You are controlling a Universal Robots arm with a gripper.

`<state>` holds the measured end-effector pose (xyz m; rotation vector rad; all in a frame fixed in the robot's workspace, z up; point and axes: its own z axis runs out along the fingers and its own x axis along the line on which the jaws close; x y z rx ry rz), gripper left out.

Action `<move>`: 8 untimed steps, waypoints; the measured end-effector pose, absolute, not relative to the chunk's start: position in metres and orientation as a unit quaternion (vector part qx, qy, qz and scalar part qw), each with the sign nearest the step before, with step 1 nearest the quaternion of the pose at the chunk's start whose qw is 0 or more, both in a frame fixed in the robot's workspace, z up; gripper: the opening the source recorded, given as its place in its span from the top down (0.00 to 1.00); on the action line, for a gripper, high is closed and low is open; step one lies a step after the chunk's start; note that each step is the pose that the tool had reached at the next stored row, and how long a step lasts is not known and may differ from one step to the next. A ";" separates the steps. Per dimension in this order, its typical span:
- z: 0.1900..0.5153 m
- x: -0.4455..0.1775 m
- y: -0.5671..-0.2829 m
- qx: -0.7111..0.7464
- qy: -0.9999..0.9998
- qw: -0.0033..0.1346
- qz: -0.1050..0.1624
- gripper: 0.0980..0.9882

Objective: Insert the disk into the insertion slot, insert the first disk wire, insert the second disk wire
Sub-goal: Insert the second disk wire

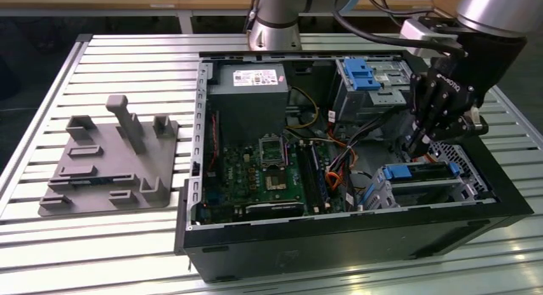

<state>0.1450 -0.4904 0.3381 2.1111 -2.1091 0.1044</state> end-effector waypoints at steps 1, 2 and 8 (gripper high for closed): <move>0.338 0.145 -0.492 0.705 -0.704 0.077 0.034 0.95; 0.338 0.145 -0.493 0.705 -0.705 0.076 0.033 0.95; 0.338 0.145 -0.493 0.696 -0.714 0.069 0.025 0.95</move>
